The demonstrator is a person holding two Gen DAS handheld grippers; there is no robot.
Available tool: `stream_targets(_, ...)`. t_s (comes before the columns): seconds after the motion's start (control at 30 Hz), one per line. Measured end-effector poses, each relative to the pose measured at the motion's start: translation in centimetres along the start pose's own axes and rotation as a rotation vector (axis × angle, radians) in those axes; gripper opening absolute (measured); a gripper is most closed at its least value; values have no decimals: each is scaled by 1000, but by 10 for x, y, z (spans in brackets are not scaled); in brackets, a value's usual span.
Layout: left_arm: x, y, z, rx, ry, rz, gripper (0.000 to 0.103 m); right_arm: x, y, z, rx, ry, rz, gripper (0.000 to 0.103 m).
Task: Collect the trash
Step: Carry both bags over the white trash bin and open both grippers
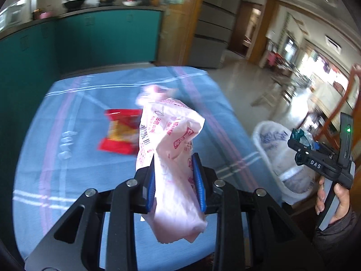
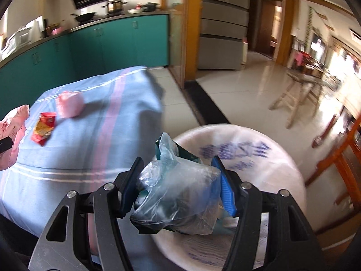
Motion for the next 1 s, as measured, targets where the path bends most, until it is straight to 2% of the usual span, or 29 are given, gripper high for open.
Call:
stream_targets(0.23,11,91,36,-152,-58,159,30,-29,74,-18,-112,-14,131,61)
stream_targets(0.33,10,136,57,-242,-116,214,30,-38,95,-23,-144,-15,168,61)
stream_targets(0.5,-13,203,97,-341,-225,329,31,-48,113,-31,-163,-6,211,61)
stream_targets(0.57,-28,225,110,-370,-265,384,39,-51,115,-30,-165,-9,221,61)
stream_targets(0.6,-34,230,111,-375,-268,407,48,-53,117,-29,-164,-13,224,61)
stream_targets(0.63,-38,234,112,-367,-264,427,63,-54,117,-28,-162,-18,225,61)
stream_targets(0.7,-44,237,110,-342,-231,463,76,-55,115,-26,-160,-24,223,61)
stream_targets(0.87,-33,216,93,-254,-139,477,87,-50,110,-17,-142,-34,223,62)
stream_targets(1.0,-14,188,81,-203,-94,411,89,-41,98,-15,-117,-22,212,71)
Point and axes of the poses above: each gripper's, at about its wrist camera, not at the fingertips, and z roughly the way its jaws point, y to its right, x to its top, the point moved 2 cm from there along z, roughly the way its jaws point, and after that the axes turned 6 degrees about -z, right-handed, at the moved point
